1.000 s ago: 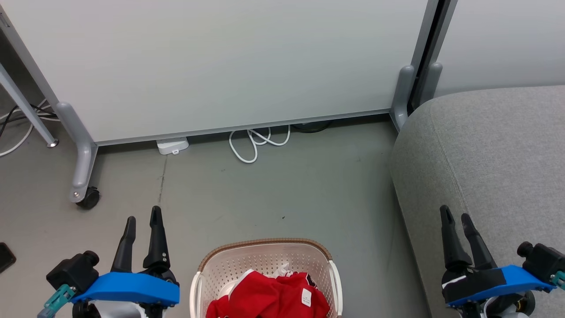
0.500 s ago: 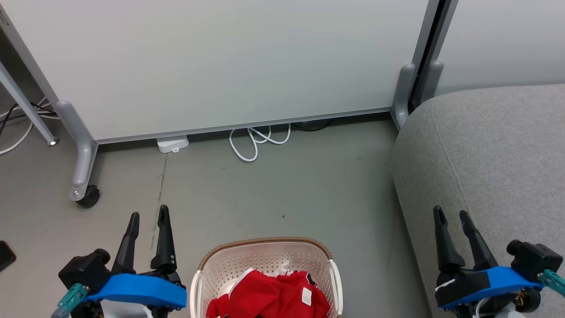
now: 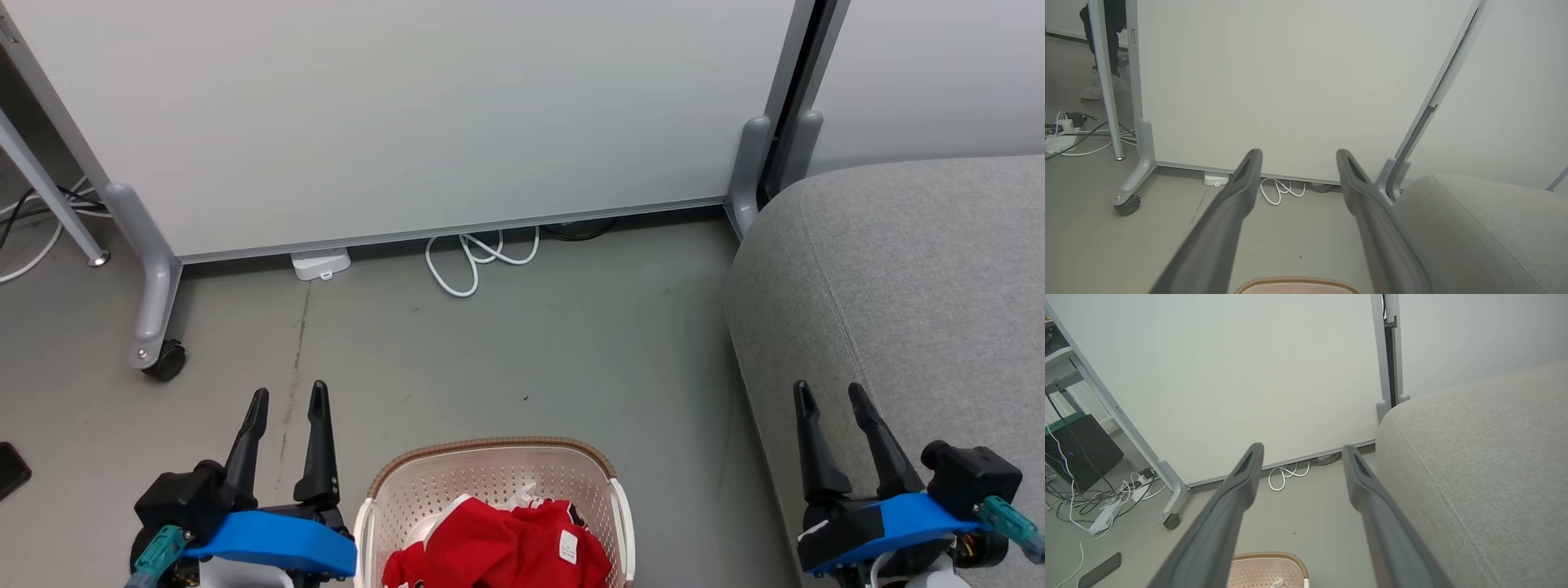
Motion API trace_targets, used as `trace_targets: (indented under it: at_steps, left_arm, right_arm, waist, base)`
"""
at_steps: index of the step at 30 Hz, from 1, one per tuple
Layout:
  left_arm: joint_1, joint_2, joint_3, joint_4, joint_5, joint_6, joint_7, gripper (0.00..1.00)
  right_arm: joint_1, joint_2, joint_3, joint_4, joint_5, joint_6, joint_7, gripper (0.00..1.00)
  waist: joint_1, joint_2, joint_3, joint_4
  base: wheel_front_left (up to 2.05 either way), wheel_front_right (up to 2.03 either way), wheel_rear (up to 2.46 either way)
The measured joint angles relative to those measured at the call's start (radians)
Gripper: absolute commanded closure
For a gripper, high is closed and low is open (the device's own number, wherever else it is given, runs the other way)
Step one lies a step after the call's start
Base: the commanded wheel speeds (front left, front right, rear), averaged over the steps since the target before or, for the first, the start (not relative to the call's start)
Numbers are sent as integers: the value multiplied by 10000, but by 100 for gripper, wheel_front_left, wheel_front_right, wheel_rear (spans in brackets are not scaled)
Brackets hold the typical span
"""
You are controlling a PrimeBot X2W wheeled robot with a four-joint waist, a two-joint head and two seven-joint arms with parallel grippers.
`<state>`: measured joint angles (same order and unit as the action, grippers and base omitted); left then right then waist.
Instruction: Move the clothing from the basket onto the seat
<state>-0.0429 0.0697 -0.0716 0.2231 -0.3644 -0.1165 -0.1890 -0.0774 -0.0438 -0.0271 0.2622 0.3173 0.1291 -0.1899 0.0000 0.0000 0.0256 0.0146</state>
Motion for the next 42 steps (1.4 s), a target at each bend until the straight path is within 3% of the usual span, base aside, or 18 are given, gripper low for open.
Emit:
trace_targets:
  at_steps: [23, 42]
  left_arm:
    - [-3, 0, -35, 52, 1636, -77, -481, 0]
    - [-1, -84, 40, 146, 2245, -102, -727, 0]
  right_arm:
    - [-25, -21, 79, 21, -1816, 2, -487, 0]
    - [-29, -33, 44, 67, -2734, 4, -713, 0]
  waist:
    - [0, 0, 47, 37]
    - [0, 0, -1, 54]
  base:
    - [0, 0, 0]
    - [0, 0, 0]
